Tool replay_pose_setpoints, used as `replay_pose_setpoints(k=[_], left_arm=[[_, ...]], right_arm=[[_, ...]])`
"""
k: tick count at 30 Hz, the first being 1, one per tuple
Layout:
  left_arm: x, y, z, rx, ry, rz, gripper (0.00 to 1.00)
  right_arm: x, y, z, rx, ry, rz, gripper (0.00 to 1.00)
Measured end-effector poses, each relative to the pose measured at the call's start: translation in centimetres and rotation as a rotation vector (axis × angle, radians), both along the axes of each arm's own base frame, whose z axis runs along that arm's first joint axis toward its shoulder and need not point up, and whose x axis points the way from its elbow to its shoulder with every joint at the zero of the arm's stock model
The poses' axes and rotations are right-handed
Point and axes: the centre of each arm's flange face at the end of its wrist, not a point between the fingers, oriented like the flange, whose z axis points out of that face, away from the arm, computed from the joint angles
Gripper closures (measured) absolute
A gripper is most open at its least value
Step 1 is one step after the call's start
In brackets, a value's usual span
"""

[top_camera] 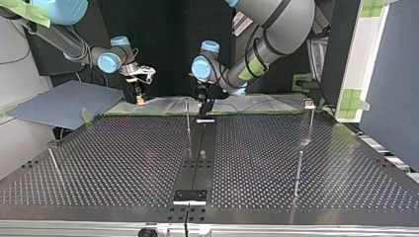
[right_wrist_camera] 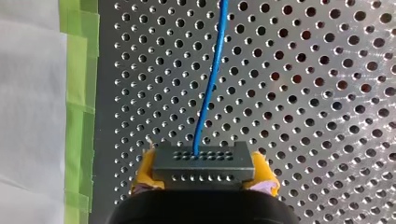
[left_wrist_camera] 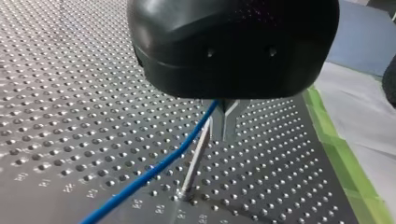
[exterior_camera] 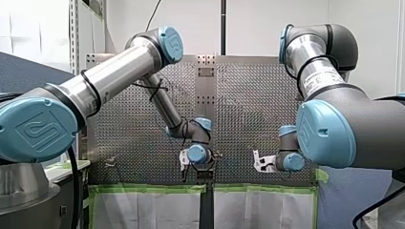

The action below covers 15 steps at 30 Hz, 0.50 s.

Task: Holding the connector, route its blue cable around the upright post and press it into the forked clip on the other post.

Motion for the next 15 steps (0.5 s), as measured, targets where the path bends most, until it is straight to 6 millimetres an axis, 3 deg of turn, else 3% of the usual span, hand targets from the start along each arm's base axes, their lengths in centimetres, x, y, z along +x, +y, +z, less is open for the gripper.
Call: replay_pose_setpoints(k=[15], left_arm=[[0.82,0.30,0.20,-0.026,-0.024,0.009,1.00]], right_arm=[[0.44,-0.60,0.47,-0.007,-0.005,0.007,1.00]])
